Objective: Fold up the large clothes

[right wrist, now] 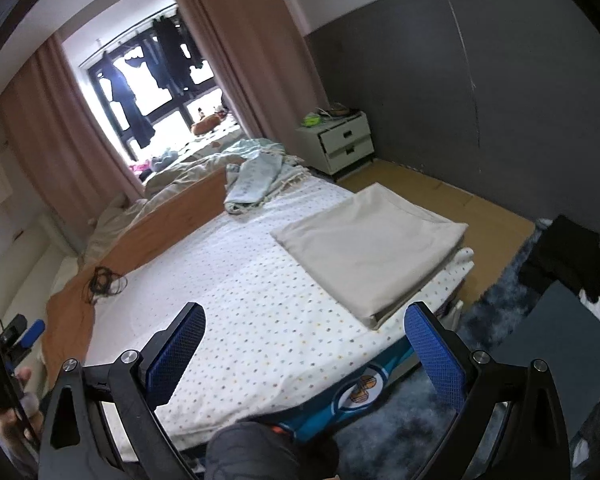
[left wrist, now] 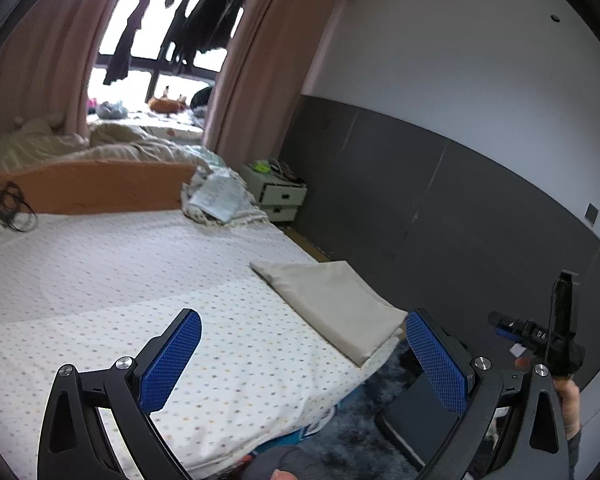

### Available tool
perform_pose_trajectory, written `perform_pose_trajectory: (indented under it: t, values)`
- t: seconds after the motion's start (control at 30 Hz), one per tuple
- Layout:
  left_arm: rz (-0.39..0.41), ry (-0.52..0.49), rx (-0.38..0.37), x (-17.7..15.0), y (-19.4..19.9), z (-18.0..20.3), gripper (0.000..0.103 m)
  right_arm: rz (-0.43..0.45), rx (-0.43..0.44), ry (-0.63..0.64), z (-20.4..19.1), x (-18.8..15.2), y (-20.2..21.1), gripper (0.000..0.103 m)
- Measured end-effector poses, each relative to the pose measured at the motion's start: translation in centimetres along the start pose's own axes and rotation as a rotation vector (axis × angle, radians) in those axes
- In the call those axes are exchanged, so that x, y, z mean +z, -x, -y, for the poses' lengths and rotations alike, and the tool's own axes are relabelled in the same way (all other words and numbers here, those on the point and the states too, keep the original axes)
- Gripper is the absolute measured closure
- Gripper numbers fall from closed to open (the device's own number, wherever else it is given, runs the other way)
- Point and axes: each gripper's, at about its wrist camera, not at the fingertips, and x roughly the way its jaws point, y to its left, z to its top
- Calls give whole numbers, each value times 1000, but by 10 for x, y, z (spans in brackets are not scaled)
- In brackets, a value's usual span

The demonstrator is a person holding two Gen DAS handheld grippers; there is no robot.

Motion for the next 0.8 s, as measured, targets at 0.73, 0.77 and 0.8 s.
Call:
perform_pose_trajectory:
  t: [0.73, 0.77, 0.8]
  values:
    - [140, -132, 250, -93, 137, -16, 1, 121, 42, 136, -96, -103, 60, 2]
    - [146, -135, 260, -98, 142, -16, 1, 121, 41, 137, -97, -109, 62, 2]
    - [152, -139, 273, -103, 146, -15, 1, 121, 38, 139, -97, -113, 63, 2]
